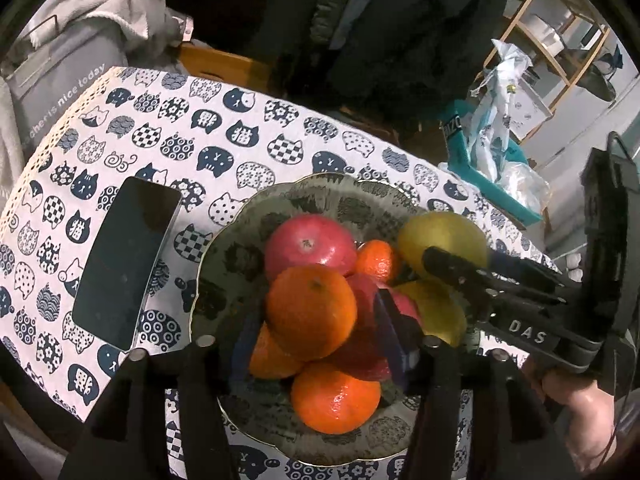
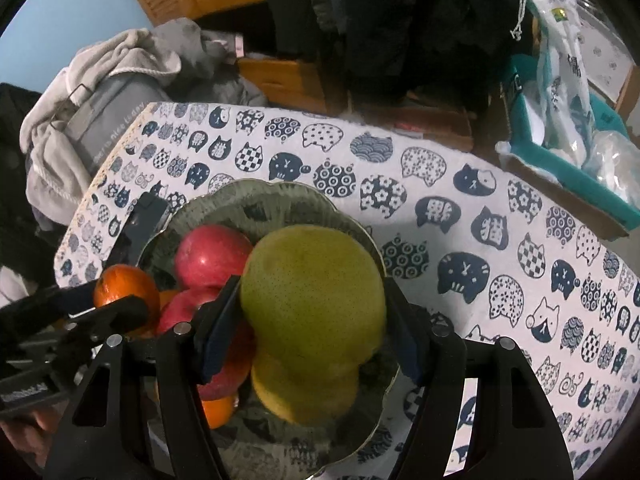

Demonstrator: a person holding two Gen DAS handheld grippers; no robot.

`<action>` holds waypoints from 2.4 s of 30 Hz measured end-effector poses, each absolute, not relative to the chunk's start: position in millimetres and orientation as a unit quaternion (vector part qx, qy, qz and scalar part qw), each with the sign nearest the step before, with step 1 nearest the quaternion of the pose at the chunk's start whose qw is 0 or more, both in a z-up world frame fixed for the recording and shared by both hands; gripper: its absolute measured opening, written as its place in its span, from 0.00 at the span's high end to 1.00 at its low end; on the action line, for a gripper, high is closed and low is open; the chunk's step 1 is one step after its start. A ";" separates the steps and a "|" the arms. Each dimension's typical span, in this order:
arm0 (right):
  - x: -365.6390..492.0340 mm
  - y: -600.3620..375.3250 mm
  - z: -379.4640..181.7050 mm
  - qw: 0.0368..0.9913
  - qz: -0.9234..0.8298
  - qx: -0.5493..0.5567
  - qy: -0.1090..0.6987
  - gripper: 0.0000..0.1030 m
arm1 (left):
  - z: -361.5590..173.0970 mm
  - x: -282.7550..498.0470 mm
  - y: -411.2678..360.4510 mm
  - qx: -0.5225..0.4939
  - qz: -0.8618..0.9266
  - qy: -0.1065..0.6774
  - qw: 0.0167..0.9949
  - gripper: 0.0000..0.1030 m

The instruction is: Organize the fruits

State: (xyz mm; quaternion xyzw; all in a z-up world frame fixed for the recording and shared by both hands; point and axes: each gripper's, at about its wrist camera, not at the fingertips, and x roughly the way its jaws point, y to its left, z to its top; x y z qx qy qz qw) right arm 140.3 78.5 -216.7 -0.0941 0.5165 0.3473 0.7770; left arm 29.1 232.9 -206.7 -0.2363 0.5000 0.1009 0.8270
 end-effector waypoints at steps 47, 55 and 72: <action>74.5 -22.1 -34.3 0.889 0.289 -0.050 0.353 0.22 | -57.4 -11.2 157.3 -0.137 0.059 0.380 0.913 0.14; 51.5 -63.8 -4.5 0.906 0.264 -0.049 0.326 0.22 | -28.0 -21.6 128.0 -0.114 0.042 0.357 0.926 0.06; 19.4 -142.0 29.2 0.939 0.220 -0.048 0.258 0.22 | 10.3 -36.4 69.4 -0.052 0.020 0.311 0.949 0.01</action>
